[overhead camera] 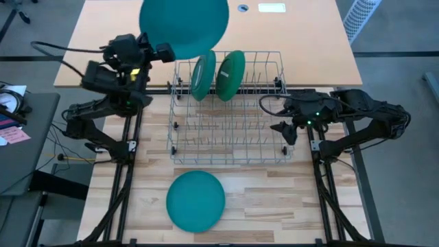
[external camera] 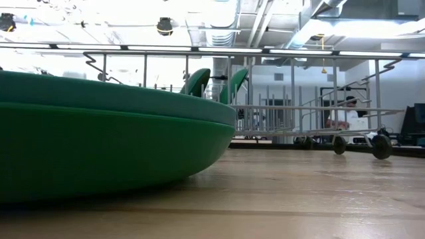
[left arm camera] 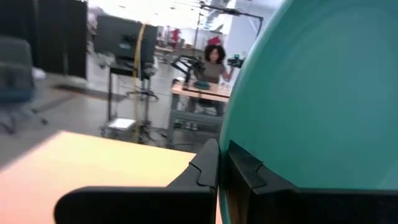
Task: Sort dishes
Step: Put the blue plate into the dish rack
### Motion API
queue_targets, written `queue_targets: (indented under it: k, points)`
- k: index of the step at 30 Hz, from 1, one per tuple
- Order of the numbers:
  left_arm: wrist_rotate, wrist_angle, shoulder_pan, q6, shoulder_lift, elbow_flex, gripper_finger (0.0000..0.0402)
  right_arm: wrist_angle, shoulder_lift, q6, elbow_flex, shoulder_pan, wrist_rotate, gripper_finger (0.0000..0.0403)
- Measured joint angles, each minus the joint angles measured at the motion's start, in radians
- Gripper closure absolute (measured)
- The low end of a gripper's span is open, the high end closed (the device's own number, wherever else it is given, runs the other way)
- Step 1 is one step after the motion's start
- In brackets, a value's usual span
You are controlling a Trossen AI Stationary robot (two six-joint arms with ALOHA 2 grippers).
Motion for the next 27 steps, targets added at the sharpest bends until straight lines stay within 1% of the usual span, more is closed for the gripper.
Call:
queue_targets:
  k: [3, 7, 8, 10, 11, 13, 15, 17, 18, 20, 23, 25, 27]
  points:
    - [0.006, 0.003, -0.042, -0.095, -0.026, 0.011, 0.0401, -0.073, -0.028, -0.004, 0.02, -0.014, 0.0, 0.0121]
    - [0.163, -0.018, -0.089, -0.184, -0.042, 0.053, 0.0401, -0.104, -0.087, -0.051, 0.051, -0.055, 0.0, 0.0121]
    - [0.188, -0.055, -0.092, -0.221, -0.041, 0.069, 0.0401, -0.1, -0.104, -0.069, 0.06, -0.069, 0.0, 0.0121]
    - [0.24, -0.204, -0.094, -0.34, -0.041, 0.097, 0.0401, -0.09, -0.132, -0.108, 0.082, -0.107, 0.001, 0.0121]
    - [0.291, -0.305, -0.093, -0.426, -0.041, 0.107, 0.0401, -0.085, -0.146, -0.126, 0.095, -0.128, 0.001, 0.0121]
    - [0.449, -0.512, -0.07, -0.658, -0.038, 0.133, 0.0401, -0.083, -0.166, -0.152, 0.12, -0.173, 0.001, 0.0121]
    - [0.619, -0.705, -0.021, -0.908, -0.026, 0.163, 0.0401, -0.07, -0.183, -0.16, 0.146, -0.217, 0.002, 0.0121]
    - [0.749, -0.811, 0.036, -1.071, -0.002, 0.19, 0.0401, -0.05, -0.193, -0.169, 0.17, -0.259, 0.002, 0.0121]
    - [0.777, -0.829, 0.06, -1.109, 0.014, 0.198, 0.0401, -0.035, -0.201, -0.172, 0.179, -0.278, 0.002, 0.0121]
    - [0.836, -0.831, 0.105, -1.126, 0.05, 0.216, 0.0401, 0.003, -0.216, -0.172, 0.195, -0.305, 0.002, 0.0121]
    - [0.974, -0.823, 0.181, -1.188, 0.107, 0.258, 0.0401, 0.075, -0.232, -0.17, 0.21, -0.328, 0.003, 0.0121]
    - [1.111, -0.816, 0.235, -1.241, 0.149, 0.299, 0.0401, 0.156, -0.242, -0.161, 0.217, -0.337, 0.003, 0.0121]
    - [1.281, -0.795, 0.282, -1.285, 0.196, 0.342, 0.0401, 0.238, -0.256, -0.157, 0.218, -0.341, 0.003, 0.0121]
